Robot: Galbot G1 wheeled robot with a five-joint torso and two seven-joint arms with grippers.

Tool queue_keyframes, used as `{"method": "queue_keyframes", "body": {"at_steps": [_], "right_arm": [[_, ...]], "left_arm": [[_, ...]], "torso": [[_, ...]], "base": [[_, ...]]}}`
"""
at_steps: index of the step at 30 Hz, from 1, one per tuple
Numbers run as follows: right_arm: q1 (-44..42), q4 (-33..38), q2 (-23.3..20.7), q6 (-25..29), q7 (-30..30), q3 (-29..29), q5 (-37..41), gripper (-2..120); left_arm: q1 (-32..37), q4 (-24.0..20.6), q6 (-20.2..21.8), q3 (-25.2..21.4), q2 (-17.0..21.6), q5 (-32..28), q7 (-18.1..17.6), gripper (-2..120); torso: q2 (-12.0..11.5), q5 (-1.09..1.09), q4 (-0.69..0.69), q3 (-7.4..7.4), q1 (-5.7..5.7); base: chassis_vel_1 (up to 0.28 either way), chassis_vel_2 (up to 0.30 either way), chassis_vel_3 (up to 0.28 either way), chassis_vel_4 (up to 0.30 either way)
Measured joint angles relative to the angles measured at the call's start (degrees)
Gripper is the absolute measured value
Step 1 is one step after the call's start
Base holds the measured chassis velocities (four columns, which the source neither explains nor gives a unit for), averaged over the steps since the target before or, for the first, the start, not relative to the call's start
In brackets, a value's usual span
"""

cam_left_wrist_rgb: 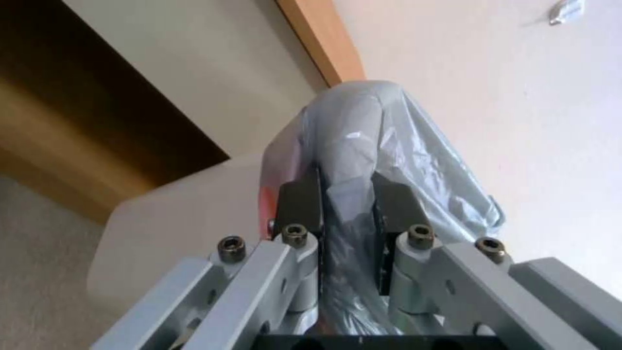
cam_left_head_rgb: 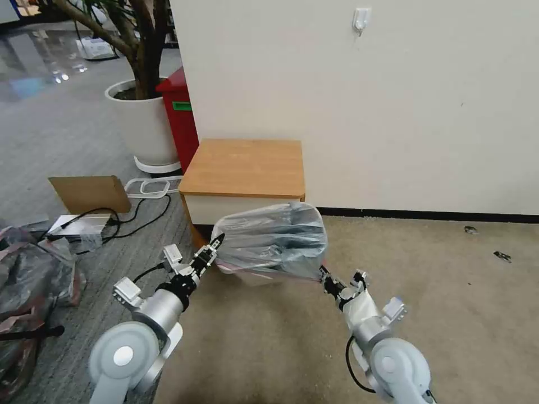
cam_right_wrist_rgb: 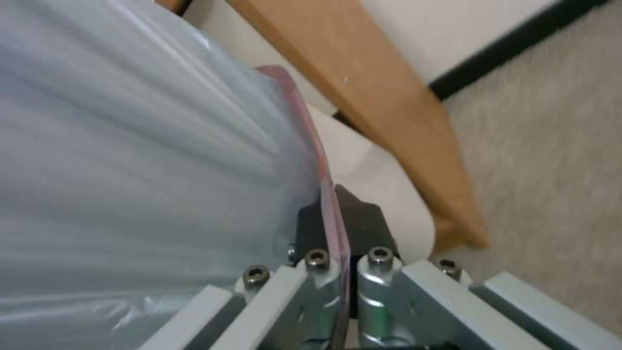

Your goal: Pick up the garbage bag from the table and place it over the trash can.

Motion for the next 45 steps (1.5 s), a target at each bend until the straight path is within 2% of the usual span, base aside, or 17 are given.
{"method": "queue_keyframes", "body": {"at_steps": [7, 13, 16, 19, 20, 24, 25, 29, 30, 32, 33, 35, 37, 40, 42, 43, 45], "right_arm": [[0.3, -1.9, 0.3, 5.0, -1.3, -0.8, -11.5, 0], [-1.0, -0.5, 0.0, 4.9, -1.4, -0.2, -12.8, 3], [-2.0, 1.1, -0.5, 4.2, -1.3, 0.4, -11.3, 8], [-4.3, 5.2, -1.8, 1.8, -1.4, 1.5, -6.1, 22], [-4.3, 5.2, -1.8, 1.8, -1.4, 1.5, -6.1, 22], [-8.0, 10.8, -2.7, -3.1, -3.4, 3.6, 1.7, 40], [-8.0, 10.8, -2.7, -3.1, -3.4, 3.6, 1.7, 40], [-10.4, 13.2, -2.7, -6.9, -5.1, 5.7, 10.2, 60], [-10.4, 13.2, -2.7, -6.9, -5.1, 5.7, 10.2, 60], [-11.1, 13.1, -2.5, -7.3, -5.6, 6.5, 12.0, 70], [-11.1, 13.1, -2.5, -7.3, -5.6, 6.5, 12.0, 70], [-12.6, 13.7, -2.3, -7.1, -6.0, 7.7, 12.5, 80], [-13.4, 14.5, -2.3, -6.9, -6.2, 8.6, 12.5, 84], [-15.3, 19.0, -2.8, -6.6, -6.3, 13.4, 13.5, 98], [-15.1, 19.7, -3.1, -7.0, -6.0, 14.1, 14.0, 99], [-13.1, 22.2, -4.4, -8.1, -4.9, 16.0, 15.3, 99], [-11.0, 23.8, -5.9, -9.1, -4.3, 16.5, 15.5, 100]], "left_arm": [[0.7, -0.7, 0.5, -0.7, 0.3, -1.6, 0.5, 10], [0.7, -0.7, 0.7, -1.1, 0.5, -1.7, 0.6, 10], [0.7, -0.6, 0.8, -1.1, 0.7, -0.2, 0.6, 10], [0.6, 0.3, 0.7, -1.1, 1.5, 3.7, 0.5, 9], [0.6, 0.3, 0.7, -1.1, 1.5, 3.7, 0.5, 9], [0.1, 0.5, 0.6, -1.0, 2.7, 4.8, -0.4, 9], [0.1, 0.5, 0.6, -1.0, 2.7, 4.8, -0.4, 9], [-0.4, 0.5, 0.6, -1.1, 3.6, 4.5, -1.4, 9], [-0.4, 0.5, 0.6, -1.1, 3.6, 4.5, -1.4, 9], [-0.5, 0.5, 0.6, -1.1, 3.7, 4.1, -2.0, 9], [-0.5, 0.5, 0.6, -1.1, 3.7, 4.1, -2.0, 9], [-0.5, 0.5, 0.6, -1.0, 4.2, 4.4, -2.8, 9], [-0.5, 0.5, 0.7, -0.9, 4.6, 5.0, -3.0, 9], [-0.4, 0.5, 1.3, 0.7, 6.1, 10.0, -3.1, 9], [-0.4, 0.5, 1.3, 1.0, 6.2, 10.7, -3.0, 9], [-0.5, 0.4, 1.3, 2.1, 6.6, 13.6, -2.8, 9], [-0.5, 0.2, 1.3, 2.8, 6.8, 15.2, -2.7, 9]], "torso": [[0.0, 0.00, 0.00, 0.00, 0.00], [0.0, 0.00, 0.00, 0.00, 0.00], [0.0, 0.00, 0.00, 0.00, 0.00], [0.0, 0.00, 0.00, 0.00, 0.00], [0.0, 0.00, 0.00, 0.00, 0.00], [0.0, 0.00, 0.00, 0.00, 0.00], [0.0, 0.00, 0.00, 0.00, 0.00], [0.0, 0.00, 0.00, 0.00, 0.00], [0.0, 0.00, 0.00, 0.00, 0.00], [0.0, 0.00, 0.00, 0.00, 0.00], [0.0, 0.00, 0.00, 0.00, 0.00], [0.0, 0.01, 0.00, 0.00, 0.00], [0.0, 0.01, 0.00, 0.00, 0.00], [0.0, 0.00, -0.02, 0.00, 0.00], [0.0, 0.00, -0.02, 0.00, 0.00], [0.0, 0.00, 0.00, 0.00, 0.00], [0.0, 0.01, -0.02, 0.00, 0.00]], "base": [[0.000, 0.000, 0.000, 0.000], [0.000, 0.000, 0.000, 0.000], [0.000, 0.000, 0.000, 0.000], [0.000, 0.000, 0.000, 0.000], [0.000, 0.000, 0.000, 0.000], [0.000, 0.000, 0.000, 0.000], [0.000, 0.000, 0.000, 0.000], [0.000, 0.000, 0.000, 0.000], [0.000, 0.000, 0.000, 0.000], [0.000, 0.000, 0.000, 0.000], [0.000, 0.000, 0.000, 0.000], [0.000, 0.000, 0.000, 0.000], [0.000, 0.000, 0.000, 0.000], [0.000, 0.000, 0.000, 0.000], [0.000, 0.000, 0.000, 0.000], [0.000, 0.000, 0.000, 0.000], [0.000, 0.000, 0.000, 0.000]]}}
